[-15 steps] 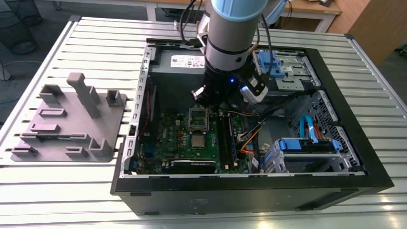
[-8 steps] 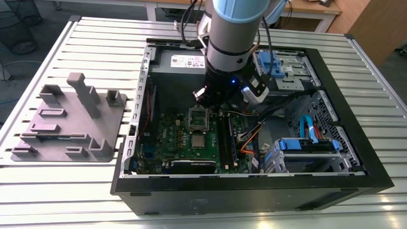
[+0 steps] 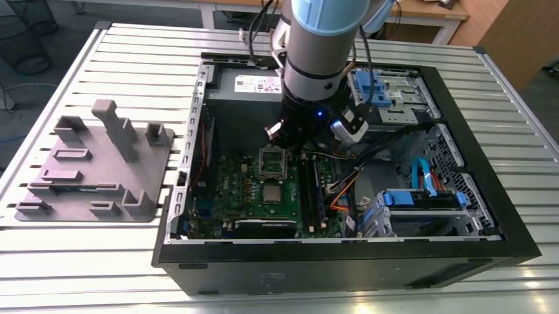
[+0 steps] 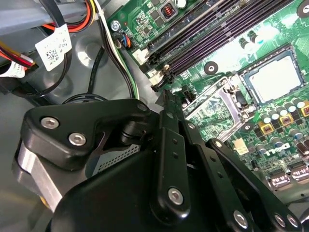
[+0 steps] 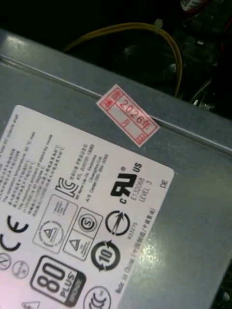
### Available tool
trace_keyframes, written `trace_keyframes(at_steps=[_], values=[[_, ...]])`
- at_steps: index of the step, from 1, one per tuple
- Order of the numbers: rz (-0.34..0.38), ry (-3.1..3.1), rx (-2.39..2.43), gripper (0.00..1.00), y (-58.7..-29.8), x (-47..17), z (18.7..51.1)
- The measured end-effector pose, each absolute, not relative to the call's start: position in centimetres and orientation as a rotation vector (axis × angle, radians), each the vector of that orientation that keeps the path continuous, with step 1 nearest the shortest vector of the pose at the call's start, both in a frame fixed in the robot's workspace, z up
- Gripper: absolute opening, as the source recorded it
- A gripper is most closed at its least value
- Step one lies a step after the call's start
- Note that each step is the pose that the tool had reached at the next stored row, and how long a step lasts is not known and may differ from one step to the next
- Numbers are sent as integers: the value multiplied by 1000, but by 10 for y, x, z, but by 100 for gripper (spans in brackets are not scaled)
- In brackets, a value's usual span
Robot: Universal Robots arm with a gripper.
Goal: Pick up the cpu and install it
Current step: 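Close the cpu cover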
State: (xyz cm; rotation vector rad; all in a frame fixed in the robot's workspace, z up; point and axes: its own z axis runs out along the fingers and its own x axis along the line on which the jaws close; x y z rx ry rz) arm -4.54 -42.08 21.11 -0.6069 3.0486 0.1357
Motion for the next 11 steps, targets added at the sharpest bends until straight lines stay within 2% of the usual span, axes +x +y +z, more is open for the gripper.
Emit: trace_keyframes(at_steps=[11], values=[[136,3048,-607,11,-420,-45,207]])
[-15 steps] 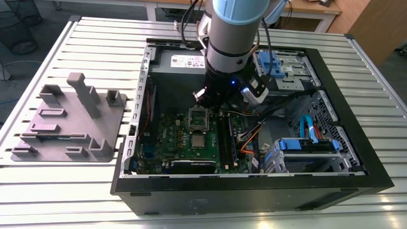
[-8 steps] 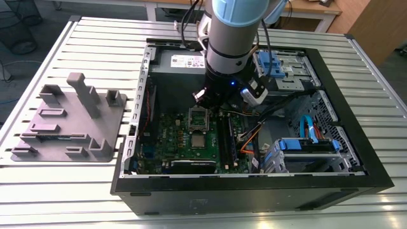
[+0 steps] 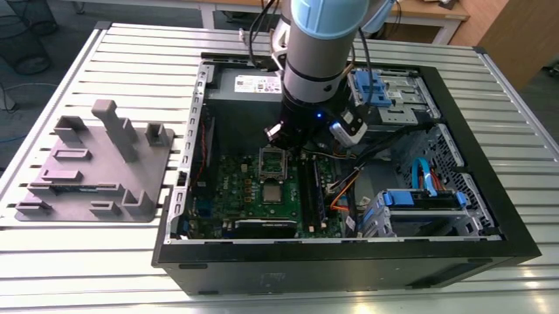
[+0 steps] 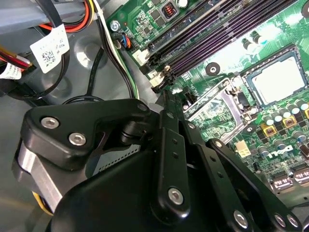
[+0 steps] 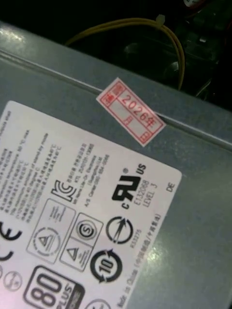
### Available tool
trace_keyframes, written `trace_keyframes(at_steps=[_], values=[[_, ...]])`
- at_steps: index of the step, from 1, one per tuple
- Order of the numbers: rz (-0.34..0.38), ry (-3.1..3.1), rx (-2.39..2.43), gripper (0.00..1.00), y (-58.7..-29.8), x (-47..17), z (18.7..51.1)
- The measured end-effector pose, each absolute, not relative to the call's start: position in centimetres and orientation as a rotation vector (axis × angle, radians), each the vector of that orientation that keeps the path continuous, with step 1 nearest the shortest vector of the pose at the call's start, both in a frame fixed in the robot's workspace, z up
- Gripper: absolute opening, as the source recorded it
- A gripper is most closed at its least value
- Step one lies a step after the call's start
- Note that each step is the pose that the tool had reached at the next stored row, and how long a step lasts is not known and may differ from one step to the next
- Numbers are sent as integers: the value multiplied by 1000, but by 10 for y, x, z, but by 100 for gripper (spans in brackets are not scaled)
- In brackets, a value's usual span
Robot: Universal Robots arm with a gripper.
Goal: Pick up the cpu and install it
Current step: 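Close the cpu cover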
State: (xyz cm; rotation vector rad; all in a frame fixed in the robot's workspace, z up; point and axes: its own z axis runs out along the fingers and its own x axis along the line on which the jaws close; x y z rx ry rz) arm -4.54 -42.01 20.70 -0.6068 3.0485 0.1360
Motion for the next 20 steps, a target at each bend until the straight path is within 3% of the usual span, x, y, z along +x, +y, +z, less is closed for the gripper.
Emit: trace_keyframes(at_steps=[20], values=[[132,3038,-607,11,-420,-50,211]])
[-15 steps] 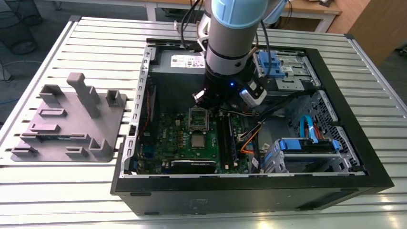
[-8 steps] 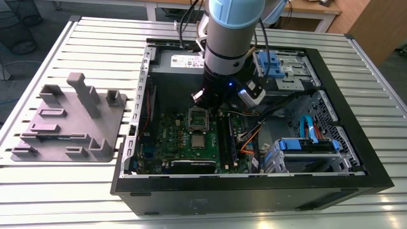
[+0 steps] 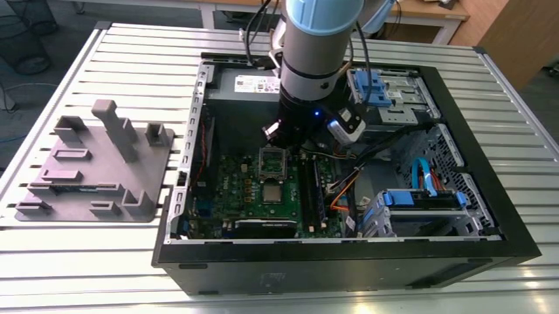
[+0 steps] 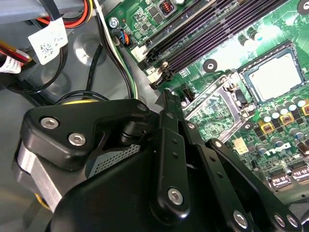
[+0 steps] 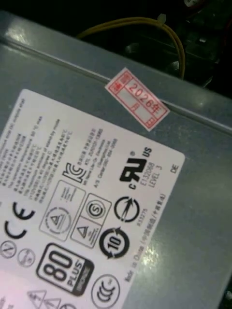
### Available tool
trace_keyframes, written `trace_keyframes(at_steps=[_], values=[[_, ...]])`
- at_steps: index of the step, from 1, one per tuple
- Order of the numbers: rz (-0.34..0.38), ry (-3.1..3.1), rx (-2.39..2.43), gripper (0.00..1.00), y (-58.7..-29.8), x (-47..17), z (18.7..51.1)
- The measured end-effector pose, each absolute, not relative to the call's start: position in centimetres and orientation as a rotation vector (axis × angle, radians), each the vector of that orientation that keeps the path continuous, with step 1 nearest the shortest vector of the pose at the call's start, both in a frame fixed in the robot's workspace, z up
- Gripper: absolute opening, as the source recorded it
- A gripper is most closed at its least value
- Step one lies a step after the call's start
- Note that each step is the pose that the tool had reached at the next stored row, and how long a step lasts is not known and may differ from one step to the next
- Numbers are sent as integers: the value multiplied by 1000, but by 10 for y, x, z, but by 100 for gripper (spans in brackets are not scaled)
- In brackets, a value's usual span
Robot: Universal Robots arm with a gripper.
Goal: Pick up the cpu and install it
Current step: 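Close the cpu cover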
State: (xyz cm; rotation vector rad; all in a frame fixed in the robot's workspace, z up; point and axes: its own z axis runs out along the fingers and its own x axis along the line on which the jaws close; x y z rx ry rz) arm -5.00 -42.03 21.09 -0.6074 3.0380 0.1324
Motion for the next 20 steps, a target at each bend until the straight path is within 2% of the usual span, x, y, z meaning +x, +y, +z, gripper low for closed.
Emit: trace_keyframes(at_steps=[20], values=[[132,3035,-611,11,-426,-51,215]])
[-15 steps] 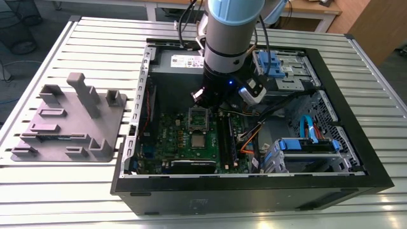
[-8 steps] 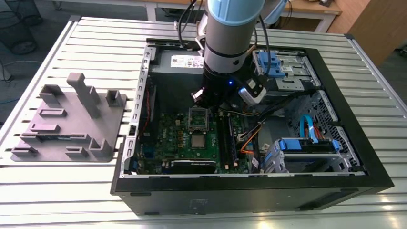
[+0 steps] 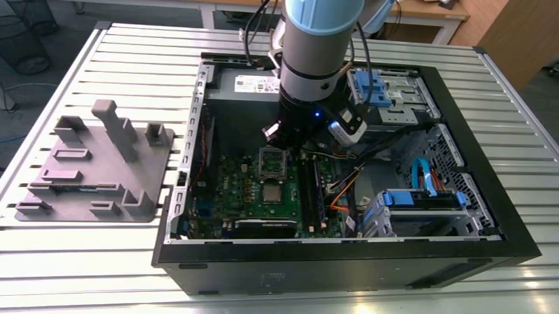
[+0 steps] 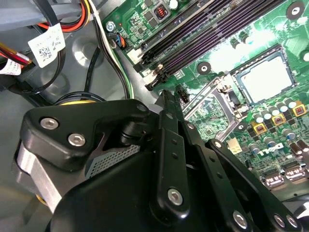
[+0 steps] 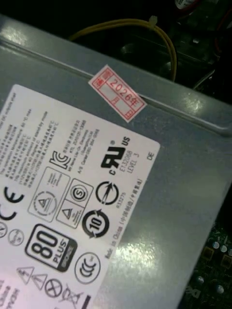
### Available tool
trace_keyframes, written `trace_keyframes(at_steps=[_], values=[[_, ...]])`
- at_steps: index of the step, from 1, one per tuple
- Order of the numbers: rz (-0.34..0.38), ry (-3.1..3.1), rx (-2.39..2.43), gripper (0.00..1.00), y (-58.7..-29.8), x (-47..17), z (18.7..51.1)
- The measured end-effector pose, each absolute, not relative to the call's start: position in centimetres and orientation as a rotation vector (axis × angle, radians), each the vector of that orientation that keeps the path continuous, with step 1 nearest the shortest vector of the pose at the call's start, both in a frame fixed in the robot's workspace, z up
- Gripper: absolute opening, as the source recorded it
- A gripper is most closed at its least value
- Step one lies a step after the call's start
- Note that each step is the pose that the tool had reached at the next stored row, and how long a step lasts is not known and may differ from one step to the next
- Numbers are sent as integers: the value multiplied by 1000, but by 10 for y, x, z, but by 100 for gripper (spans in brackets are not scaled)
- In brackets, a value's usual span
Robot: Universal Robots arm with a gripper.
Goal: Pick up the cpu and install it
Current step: 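Close the cpu cover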
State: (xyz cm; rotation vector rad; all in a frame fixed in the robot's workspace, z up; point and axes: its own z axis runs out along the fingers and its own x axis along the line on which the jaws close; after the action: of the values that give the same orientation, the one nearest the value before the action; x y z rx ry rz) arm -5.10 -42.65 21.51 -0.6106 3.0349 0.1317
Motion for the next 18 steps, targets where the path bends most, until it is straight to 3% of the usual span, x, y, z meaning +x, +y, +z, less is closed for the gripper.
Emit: trace_keyframes(at_steps=[18], values=[[135,3028,-646,11,-430,-51,221]])
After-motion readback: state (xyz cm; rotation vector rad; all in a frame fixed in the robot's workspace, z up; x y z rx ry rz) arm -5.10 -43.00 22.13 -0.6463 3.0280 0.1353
